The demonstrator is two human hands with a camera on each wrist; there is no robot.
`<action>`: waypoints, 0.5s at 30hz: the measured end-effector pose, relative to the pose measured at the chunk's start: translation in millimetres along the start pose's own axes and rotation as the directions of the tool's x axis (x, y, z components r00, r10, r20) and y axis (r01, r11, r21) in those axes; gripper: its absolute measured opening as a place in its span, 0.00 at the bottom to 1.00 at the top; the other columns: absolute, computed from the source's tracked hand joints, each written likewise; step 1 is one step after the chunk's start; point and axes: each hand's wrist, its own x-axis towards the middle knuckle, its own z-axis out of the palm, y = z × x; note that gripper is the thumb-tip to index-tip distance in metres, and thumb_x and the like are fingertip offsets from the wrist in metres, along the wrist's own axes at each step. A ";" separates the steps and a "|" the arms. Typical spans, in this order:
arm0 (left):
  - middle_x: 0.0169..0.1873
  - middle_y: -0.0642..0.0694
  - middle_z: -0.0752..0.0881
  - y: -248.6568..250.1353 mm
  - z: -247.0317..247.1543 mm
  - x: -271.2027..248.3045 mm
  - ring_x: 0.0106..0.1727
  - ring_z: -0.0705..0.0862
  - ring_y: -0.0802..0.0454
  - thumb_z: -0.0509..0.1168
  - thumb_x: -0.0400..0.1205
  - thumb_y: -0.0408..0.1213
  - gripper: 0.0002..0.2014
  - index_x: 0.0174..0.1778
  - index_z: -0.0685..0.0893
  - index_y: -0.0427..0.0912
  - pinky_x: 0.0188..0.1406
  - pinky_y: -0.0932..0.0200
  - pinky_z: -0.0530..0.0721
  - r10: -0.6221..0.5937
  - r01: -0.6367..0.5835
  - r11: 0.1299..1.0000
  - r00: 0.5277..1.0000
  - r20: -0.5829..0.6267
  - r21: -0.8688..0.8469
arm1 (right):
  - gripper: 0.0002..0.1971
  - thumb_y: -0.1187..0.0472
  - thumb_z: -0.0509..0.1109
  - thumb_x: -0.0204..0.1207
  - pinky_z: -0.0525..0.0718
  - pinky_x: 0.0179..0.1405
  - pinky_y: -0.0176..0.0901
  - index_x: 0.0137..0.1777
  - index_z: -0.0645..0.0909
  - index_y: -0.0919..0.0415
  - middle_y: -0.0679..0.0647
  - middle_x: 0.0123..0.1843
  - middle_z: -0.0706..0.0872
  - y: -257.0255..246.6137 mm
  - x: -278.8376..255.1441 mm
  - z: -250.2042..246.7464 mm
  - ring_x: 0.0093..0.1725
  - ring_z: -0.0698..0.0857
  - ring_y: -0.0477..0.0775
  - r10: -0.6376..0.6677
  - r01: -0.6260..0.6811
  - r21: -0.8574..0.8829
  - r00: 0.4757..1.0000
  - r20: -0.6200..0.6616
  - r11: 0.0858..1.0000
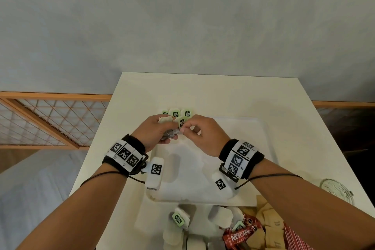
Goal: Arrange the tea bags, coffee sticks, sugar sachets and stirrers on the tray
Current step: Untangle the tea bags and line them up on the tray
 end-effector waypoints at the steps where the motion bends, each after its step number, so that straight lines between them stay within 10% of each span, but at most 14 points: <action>1: 0.39 0.40 0.89 -0.2 0.5 -0.2 0.41 0.89 0.45 0.72 0.76 0.34 0.05 0.46 0.86 0.42 0.29 0.61 0.80 0.006 -0.006 1.000 1.000 -0.001 -0.007 | 0.04 0.55 0.72 0.83 0.84 0.43 0.41 0.48 0.86 0.53 0.43 0.46 0.87 0.3 0.3 -0.7 0.39 0.85 0.45 0.010 -0.010 0.031 1.000 -0.014 0.999; 15: 0.44 0.36 0.90 -3.5 1.7 -3.6 0.41 0.87 0.45 0.73 0.73 0.36 0.15 0.55 0.86 0.37 0.35 0.57 0.82 0.028 -0.027 0.999 0.998 0.053 -0.016 | 0.10 0.58 0.70 0.85 0.86 0.34 0.48 0.52 0.83 0.67 0.62 0.46 0.89 2.4 6.3 -2.9 0.36 0.86 0.47 0.180 -0.195 0.277 0.980 0.079 0.941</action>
